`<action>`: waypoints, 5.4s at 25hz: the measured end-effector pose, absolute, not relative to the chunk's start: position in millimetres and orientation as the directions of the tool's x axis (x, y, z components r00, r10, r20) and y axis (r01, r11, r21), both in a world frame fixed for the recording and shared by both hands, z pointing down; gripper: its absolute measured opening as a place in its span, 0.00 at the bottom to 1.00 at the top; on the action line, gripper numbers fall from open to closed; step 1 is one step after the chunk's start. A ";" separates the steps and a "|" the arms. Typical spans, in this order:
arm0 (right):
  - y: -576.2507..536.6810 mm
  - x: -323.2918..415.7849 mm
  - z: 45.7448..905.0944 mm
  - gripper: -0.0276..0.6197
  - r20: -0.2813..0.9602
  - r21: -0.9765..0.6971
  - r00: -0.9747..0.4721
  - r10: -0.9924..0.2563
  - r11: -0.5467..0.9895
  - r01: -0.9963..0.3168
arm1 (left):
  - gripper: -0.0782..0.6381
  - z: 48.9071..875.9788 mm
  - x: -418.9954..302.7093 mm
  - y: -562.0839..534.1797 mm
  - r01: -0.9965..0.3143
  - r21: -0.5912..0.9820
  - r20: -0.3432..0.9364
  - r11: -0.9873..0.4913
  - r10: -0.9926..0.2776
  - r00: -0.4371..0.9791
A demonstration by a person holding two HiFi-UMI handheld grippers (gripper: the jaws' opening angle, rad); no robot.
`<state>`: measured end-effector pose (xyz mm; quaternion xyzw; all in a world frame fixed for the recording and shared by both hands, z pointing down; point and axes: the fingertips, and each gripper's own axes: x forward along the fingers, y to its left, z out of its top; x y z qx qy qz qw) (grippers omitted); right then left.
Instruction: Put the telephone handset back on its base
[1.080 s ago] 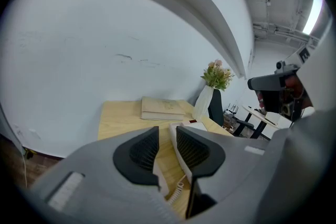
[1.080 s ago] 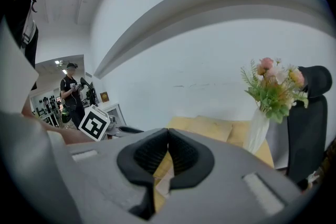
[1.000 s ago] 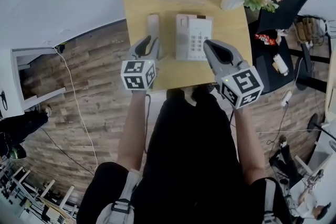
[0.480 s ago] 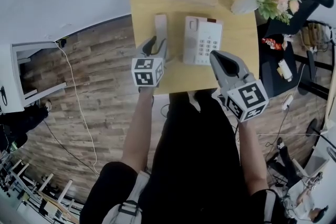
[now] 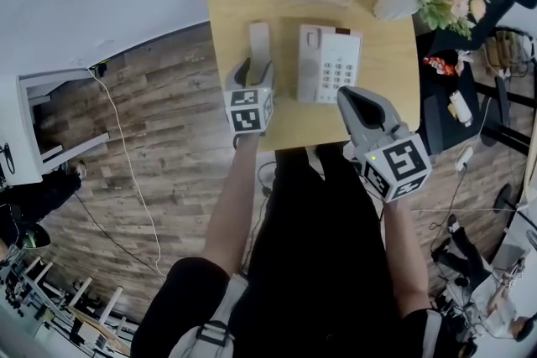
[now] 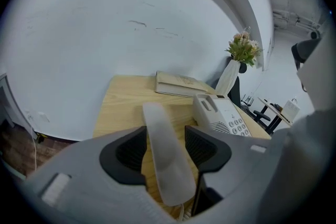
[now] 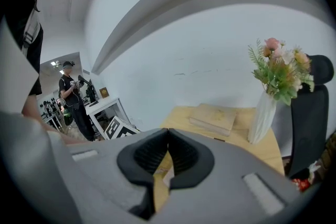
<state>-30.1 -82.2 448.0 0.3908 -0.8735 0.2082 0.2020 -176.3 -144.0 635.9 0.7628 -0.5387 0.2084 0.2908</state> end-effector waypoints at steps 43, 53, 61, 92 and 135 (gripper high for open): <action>-63.1 17.6 450.9 0.05 0.528 -0.217 -0.528 -0.665 0.495 -0.841 | 0.43 665.9 -176.3 -158.7 -0.987 0.128 0.724 -0.100 -0.671 0.162; -57.2 17.2 447.6 0.05 0.511 -0.226 -0.531 -0.675 0.491 -0.841 | 0.43 655.9 -173.2 -153.1 -0.977 0.180 0.718 -0.113 -0.664 0.209; -55.1 16.9 442.6 0.05 0.494 -0.237 -0.537 -0.684 0.488 -0.840 | 0.42 641.7 -169.2 -147.6 -0.970 0.195 0.703 -0.144 -0.670 0.240; -65.5 49.8 413.7 0.05 0.409 -0.268 -0.646 -0.644 0.593 -0.760 | 0.42 559.7 -141.5 -132.9 -0.980 0.176 0.611 -0.090 -0.771 0.181; -57.1 134.8 420.3 0.05 0.440 -0.263 -0.601 -0.668 0.544 -0.797 | 0.42 587.6 -47.2 -130.2 -0.972 0.173 0.644 -0.161 -0.728 0.235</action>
